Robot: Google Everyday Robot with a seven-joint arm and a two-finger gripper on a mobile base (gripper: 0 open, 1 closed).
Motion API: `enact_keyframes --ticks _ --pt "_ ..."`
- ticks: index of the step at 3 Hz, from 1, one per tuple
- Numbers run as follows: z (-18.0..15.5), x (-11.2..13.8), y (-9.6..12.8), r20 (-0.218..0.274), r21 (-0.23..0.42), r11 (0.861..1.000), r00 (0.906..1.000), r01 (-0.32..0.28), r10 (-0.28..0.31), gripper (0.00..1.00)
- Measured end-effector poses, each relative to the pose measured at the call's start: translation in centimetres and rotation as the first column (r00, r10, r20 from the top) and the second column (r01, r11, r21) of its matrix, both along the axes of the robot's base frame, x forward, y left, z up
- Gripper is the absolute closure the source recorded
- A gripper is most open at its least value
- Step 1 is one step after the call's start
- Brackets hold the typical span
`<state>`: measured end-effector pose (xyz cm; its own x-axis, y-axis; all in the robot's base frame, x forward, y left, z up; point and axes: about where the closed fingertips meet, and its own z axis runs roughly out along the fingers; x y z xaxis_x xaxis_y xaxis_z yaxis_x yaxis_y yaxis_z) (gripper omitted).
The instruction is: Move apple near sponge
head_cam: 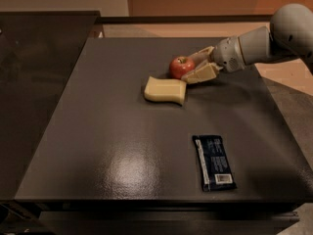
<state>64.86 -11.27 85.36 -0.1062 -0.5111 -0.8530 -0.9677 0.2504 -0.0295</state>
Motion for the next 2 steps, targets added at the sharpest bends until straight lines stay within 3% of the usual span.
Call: enact_keyframes --ticks 1,2 --pt "-0.13 0.01 0.27 -0.002 0.001 1.000 1.0000 -0.004 0.004 0.00" --pt "-0.13 0.01 0.28 -0.002 0.001 1.000 1.0000 -0.005 0.005 0.00"
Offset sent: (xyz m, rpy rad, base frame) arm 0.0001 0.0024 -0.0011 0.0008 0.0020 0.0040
